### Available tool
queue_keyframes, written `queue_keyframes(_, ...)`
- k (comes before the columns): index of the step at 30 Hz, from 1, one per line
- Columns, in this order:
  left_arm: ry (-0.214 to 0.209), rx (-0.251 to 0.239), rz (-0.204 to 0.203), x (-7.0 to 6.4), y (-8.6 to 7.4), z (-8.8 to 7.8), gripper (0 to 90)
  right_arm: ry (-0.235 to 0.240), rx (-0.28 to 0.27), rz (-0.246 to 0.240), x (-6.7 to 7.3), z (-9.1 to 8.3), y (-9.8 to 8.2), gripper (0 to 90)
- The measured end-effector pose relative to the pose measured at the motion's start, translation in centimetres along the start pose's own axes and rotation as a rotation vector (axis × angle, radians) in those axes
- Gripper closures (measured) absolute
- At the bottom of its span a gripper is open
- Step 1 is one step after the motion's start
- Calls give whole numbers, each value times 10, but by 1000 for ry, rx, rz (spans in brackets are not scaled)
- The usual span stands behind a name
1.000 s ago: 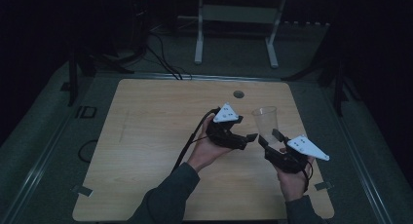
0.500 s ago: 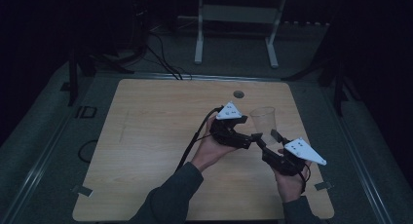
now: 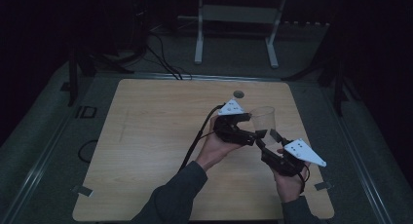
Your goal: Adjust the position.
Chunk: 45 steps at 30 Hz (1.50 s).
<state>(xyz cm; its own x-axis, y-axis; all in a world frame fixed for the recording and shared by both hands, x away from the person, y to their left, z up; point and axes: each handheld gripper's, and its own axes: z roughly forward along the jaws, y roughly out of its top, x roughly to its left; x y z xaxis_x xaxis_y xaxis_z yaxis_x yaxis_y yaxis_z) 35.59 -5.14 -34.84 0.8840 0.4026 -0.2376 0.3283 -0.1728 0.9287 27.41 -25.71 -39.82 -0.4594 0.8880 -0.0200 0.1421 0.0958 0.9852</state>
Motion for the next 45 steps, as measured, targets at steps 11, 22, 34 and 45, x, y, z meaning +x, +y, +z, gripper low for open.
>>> queue_keyframes(11, -24, -15, -31, -2, 2, 7, 195, 4, -10, -4, 3, 0, -1, 417)
queue_keyframes(22, -37, -37, -87, 0, 3, 12, 191, 18, -6, -4, 4, 1, -2, 417)
queue_keyframes(34, -36, -57, -84, -2, 3, 10, 274, 40, 7, -27, 3, 1, -1, 391)
queue_keyframes(45, 20, -12, -7, -6, 1, 11, 300, 90, 53, -23, -4, 0, 6, 325)
